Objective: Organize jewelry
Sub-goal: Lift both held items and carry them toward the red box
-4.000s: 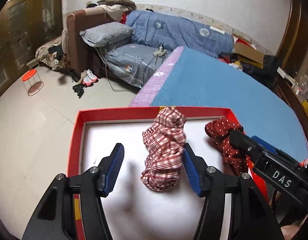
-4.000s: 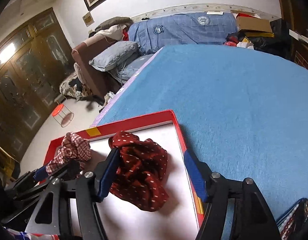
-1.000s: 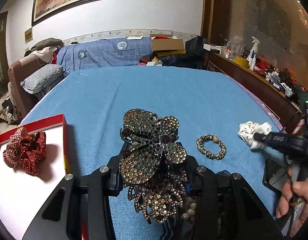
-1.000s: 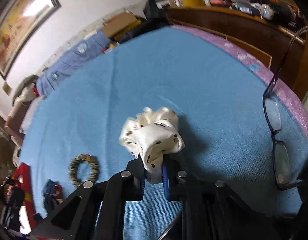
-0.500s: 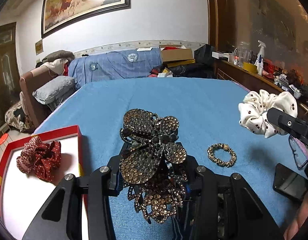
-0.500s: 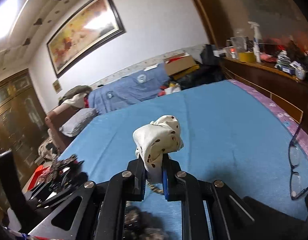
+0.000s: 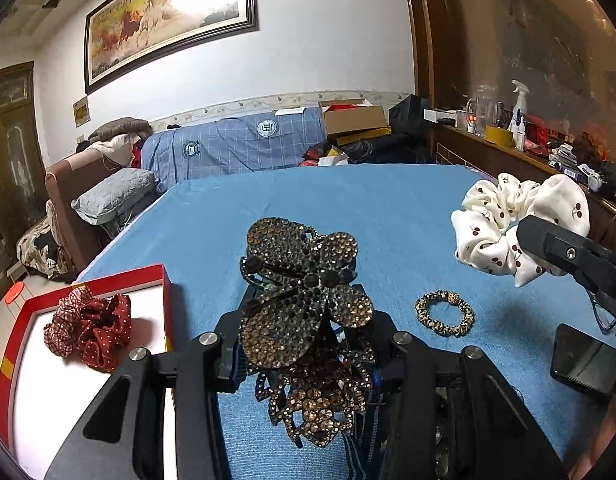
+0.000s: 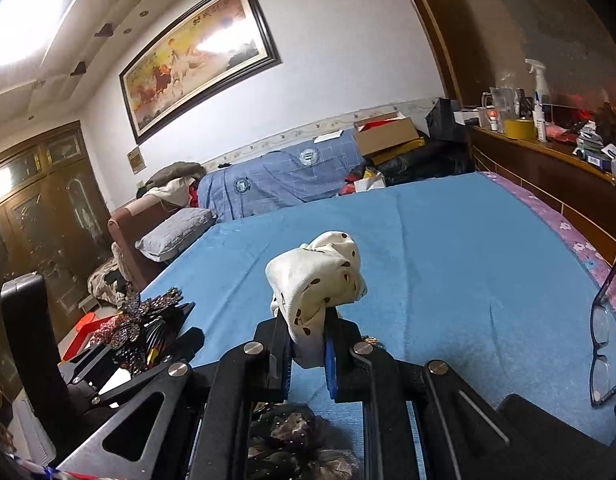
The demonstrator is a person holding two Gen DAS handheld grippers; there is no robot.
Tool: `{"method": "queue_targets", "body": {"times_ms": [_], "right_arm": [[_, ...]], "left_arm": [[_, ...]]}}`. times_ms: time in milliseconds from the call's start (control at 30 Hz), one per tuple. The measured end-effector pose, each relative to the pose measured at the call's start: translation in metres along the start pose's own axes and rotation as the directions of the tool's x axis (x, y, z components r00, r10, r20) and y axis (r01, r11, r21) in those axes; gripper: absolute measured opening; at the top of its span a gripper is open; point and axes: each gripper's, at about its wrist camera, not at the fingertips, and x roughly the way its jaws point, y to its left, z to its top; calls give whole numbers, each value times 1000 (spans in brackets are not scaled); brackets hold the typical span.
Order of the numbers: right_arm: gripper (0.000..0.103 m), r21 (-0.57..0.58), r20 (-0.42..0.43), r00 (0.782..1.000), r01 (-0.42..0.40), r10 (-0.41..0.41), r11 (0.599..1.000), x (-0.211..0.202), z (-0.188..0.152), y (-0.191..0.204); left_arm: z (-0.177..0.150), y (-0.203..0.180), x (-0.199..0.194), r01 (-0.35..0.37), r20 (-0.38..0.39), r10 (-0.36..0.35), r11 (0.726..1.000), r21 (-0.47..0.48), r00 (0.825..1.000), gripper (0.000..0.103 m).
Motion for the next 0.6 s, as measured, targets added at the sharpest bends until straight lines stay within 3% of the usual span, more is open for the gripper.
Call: {"method": "queue_targets", "body": {"times_ms": [600], "right_arm": [[14, -35, 15, 1000, -16, 17, 999, -5, -5, 12]], "left_arm": [[-1, -6, -10, -25, 45, 24, 999, 25, 999, 42]]}}
